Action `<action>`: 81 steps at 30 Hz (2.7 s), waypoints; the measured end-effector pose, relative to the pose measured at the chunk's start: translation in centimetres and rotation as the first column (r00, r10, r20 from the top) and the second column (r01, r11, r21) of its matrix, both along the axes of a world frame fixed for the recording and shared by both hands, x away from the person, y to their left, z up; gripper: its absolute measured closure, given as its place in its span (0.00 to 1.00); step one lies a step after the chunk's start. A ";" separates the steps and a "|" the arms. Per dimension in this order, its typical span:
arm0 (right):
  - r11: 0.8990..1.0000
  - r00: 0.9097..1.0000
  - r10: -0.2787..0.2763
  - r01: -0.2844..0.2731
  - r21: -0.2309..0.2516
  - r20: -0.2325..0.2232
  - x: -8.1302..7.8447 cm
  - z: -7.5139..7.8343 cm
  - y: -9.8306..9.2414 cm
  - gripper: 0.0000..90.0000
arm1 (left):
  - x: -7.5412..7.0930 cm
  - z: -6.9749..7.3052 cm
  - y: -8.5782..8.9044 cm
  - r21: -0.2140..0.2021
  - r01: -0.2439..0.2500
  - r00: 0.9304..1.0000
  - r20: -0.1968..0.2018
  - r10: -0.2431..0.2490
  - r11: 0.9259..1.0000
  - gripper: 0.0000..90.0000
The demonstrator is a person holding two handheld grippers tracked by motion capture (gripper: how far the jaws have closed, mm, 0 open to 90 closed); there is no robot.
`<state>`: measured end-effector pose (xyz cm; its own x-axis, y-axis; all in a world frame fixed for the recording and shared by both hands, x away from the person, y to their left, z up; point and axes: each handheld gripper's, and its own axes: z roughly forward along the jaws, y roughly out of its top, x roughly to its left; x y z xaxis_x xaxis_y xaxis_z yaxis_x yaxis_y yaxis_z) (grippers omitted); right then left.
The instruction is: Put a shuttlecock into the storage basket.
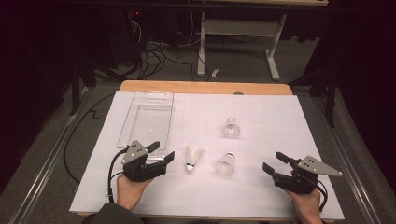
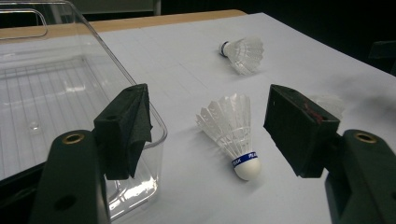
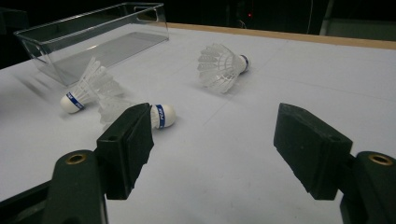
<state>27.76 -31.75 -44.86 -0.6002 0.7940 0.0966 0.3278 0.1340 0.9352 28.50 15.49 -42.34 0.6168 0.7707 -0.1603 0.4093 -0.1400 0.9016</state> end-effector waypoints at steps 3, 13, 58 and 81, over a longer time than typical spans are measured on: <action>1.000 1.000 -0.002 0.002 0.000 -0.001 0.0 0.0 0.0 0.32 | 0.2 0.0 -0.2 -0.001 0.005 1.000 0.000 -0.005 1.000 0.36; 1.000 1.000 -0.001 0.001 0.001 -0.001 0.0 0.0 0.0 0.32 | 0.8 0.2 -1.3 -0.002 0.024 1.000 0.001 -0.024 1.000 0.36; 1.000 1.000 0.012 -0.012 0.003 -0.001 0.1 -0.1 0.1 0.32 | 3.4 0.5 -5.4 -0.002 0.075 0.997 -0.001 -0.075 0.997 0.37; 1.000 1.000 0.017 -0.017 0.003 -0.005 0.2 -0.1 0.1 0.31 | 4.5 0.8 -6.7 0.024 0.082 0.997 -0.010 -0.081 0.996 0.39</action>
